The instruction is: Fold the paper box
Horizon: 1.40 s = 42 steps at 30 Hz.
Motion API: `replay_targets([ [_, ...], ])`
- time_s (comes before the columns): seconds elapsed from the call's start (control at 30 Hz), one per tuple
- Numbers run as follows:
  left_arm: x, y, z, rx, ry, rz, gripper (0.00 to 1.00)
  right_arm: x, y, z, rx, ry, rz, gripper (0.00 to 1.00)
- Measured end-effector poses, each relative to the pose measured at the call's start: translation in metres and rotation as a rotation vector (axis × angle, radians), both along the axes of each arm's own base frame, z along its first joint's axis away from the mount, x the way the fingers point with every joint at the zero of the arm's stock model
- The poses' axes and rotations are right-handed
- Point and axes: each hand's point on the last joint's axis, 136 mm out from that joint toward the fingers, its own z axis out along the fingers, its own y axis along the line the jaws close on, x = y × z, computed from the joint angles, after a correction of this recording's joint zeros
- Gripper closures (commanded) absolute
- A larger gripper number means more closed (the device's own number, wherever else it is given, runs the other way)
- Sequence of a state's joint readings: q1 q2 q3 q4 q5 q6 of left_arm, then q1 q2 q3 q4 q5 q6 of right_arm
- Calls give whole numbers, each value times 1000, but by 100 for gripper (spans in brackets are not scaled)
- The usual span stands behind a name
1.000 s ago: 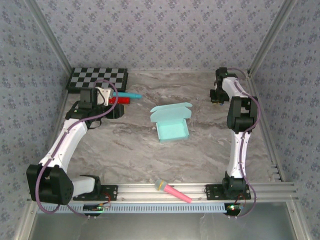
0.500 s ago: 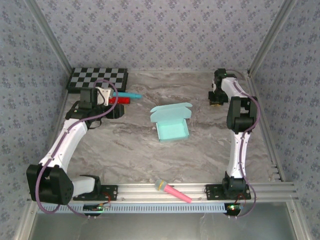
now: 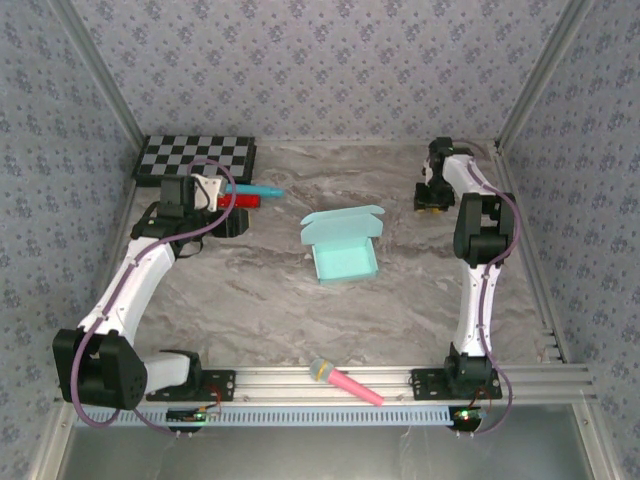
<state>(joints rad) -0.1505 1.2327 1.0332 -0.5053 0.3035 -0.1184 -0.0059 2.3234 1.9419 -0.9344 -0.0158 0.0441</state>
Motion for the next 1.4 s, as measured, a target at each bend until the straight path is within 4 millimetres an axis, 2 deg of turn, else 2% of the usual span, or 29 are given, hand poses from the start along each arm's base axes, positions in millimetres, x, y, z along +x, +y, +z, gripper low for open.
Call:
replay_targets([
  [0.23,0,0,0,0,0,0,27,9,-2,7,5,-24,-6,59],
  [0.37,0,0,0,0,0,0,27,13,-6,12,-21,-31,-10,63],
  [0.57,0,-1,0,-2,0,-2,27,27,-8,22,-61,-62,-14,65],
  [0.87,0,-1,0,-5,2,0,27,26,-6,-2,-101,-6,-12,69],
  [1.0,0,-1,0,-5,2,0,27,29,-7,0,-120,-12,-15,74],
  [1.13,0,-1,0,-5,2,0,27,29,-10,-1,-134,-9,-23,84],
  [1.4,0,-1,0,-6,3,2,27,29,-11,2,-147,-13,-31,98],
])
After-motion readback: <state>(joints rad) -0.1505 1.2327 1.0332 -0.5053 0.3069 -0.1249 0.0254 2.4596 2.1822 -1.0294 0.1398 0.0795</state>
